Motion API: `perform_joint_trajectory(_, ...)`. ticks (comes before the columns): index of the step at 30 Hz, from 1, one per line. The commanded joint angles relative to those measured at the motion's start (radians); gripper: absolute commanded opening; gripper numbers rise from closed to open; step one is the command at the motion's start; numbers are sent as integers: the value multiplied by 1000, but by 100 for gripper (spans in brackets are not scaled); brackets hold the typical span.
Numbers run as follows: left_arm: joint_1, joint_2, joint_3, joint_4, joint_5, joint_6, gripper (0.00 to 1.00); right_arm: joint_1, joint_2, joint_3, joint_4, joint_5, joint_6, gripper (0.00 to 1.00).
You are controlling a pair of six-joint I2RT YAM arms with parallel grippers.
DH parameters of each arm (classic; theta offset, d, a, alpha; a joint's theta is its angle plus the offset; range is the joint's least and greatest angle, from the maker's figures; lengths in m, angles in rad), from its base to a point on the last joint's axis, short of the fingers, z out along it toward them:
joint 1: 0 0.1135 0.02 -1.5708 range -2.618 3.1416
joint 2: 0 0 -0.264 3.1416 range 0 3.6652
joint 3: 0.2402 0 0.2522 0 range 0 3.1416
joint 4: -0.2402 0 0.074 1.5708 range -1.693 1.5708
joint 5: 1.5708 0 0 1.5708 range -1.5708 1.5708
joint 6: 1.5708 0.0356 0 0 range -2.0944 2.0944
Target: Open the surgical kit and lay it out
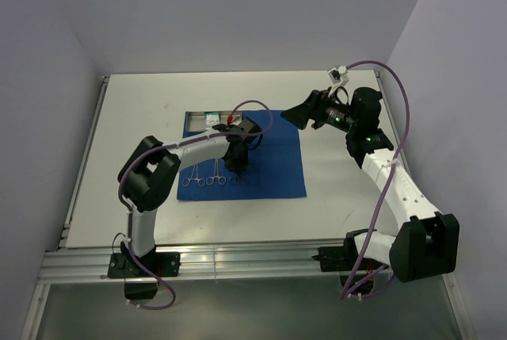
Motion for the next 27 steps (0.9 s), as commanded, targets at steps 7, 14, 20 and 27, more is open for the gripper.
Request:
perform_joint_trajectory(7, 14, 4, 20, 4, -1, -1, 11, -9, 3, 9, 48, -16, 7, 93)
perform_joint_trajectory(14, 17, -2, 7, 11, 1, 8, 11, -9, 8, 4, 67, -27, 22, 93)
perform_joint_trajectory(20, 20, -9, 12, 8, -2, 17, 13, -8, 10, 0, 76, -30, 27, 93)
perform_joint_trajectory(27, 23, -21, -23, 24, 10, 28, 14, -9, 11, -2, 79, -35, 30, 93)
